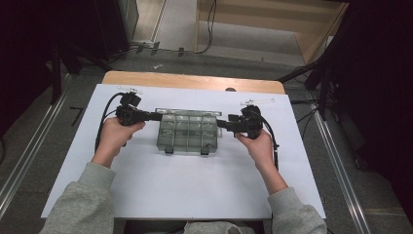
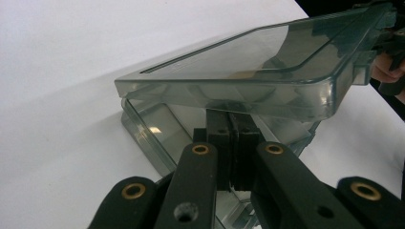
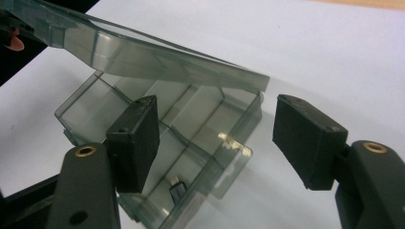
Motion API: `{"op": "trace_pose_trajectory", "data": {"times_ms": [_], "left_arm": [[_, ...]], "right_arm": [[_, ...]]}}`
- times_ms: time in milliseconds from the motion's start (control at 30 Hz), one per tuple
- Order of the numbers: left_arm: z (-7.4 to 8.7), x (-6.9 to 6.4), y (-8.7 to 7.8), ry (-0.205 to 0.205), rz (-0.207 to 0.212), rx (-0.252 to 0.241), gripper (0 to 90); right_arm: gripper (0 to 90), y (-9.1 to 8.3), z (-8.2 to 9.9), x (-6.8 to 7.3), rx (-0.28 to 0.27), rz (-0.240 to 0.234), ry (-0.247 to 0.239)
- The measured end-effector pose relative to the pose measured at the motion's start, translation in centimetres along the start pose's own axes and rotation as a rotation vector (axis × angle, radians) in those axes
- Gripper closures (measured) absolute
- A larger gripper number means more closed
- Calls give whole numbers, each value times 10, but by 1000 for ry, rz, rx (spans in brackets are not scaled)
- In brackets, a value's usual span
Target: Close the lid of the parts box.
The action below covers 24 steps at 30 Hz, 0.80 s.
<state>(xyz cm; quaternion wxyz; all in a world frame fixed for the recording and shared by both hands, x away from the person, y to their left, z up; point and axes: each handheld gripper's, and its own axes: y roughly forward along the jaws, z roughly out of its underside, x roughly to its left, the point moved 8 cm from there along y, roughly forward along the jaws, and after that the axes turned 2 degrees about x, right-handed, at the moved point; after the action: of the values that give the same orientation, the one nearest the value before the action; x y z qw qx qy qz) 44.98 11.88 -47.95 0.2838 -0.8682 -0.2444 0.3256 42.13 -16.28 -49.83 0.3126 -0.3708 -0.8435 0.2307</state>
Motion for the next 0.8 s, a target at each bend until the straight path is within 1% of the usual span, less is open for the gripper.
{"op": "trace_pose_trajectory", "data": {"times_ms": [100,133,267,400,533,800], "left_arm": [[0,0,0,0,3,2,894],[0,0,0,2,4,4,894],[1,-1,0,6,9,4,894],[2,-2,0,14,10,7,893],[4,-4,0,18,20,5,893],[10,-5,-2,27,20,17,893]], "right_arm": [[329,-5,1,-3,15,-7,19],[335,-6,1,-4,13,-7,21],[371,-12,-2,-5,20,12,11],[452,-17,-7,-2,14,8,1],[524,-20,-11,-1,6,9,4],[563,-25,-20,-2,-25,-5,17]]}}
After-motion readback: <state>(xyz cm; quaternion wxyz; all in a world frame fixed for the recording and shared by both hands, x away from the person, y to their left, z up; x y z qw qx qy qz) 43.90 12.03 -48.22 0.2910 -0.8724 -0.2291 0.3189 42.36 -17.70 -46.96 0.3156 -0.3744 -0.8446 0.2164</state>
